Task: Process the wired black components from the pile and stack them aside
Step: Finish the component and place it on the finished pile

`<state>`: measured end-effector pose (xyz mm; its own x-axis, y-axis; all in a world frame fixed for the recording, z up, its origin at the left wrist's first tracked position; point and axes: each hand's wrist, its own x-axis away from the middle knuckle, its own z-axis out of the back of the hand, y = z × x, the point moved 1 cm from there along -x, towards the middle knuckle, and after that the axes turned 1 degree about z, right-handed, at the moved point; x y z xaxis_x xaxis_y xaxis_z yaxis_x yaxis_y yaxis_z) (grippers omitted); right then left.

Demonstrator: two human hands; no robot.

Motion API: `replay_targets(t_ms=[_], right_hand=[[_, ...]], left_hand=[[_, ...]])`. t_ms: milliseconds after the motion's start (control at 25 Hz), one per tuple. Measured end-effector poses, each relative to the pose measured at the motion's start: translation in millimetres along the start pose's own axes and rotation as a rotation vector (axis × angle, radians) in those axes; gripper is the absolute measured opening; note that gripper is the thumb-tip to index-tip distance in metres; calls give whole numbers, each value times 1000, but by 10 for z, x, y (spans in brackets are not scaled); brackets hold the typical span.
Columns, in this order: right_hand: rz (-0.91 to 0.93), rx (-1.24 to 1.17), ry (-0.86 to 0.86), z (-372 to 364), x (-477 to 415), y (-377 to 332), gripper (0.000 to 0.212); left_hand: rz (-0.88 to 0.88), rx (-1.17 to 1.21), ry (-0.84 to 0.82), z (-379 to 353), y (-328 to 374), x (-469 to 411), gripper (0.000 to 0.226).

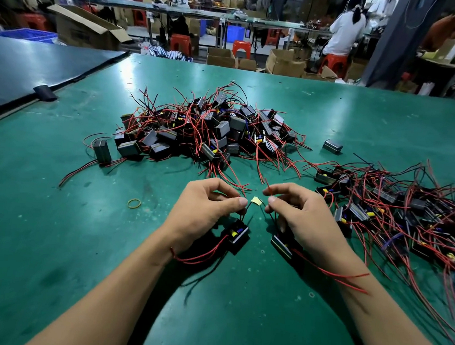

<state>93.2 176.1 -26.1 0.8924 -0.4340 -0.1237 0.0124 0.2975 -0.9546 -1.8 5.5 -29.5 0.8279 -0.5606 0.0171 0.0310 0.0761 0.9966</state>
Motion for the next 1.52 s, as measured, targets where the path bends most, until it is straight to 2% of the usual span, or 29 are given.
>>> replay_targets(t_ms=[120, 440, 920, 1120, 1320, 1520], right_hand=[[-22, 43, -33, -8, 13, -5, 12], [11, 204, -96, -28, 74, -21, 8], [51, 243, -60, -97, 97, -42, 8], [91, 298, -47, -97, 107, -35, 7], [227, 330, 45, -103, 111, -92, 2], [237, 350, 48, -123, 103, -76, 6]], left_hand=[[-49, 13, -1, -45, -7, 11, 8], [-39, 65, 67, -93, -52, 7, 9], [36, 216, 19, -139, -28, 9, 8], [-46, 155, 112, -177, -33, 21, 3], [-71, 119, 158, -196, -35, 20, 3], [-32, 194, 83, -178, -6, 39, 9]])
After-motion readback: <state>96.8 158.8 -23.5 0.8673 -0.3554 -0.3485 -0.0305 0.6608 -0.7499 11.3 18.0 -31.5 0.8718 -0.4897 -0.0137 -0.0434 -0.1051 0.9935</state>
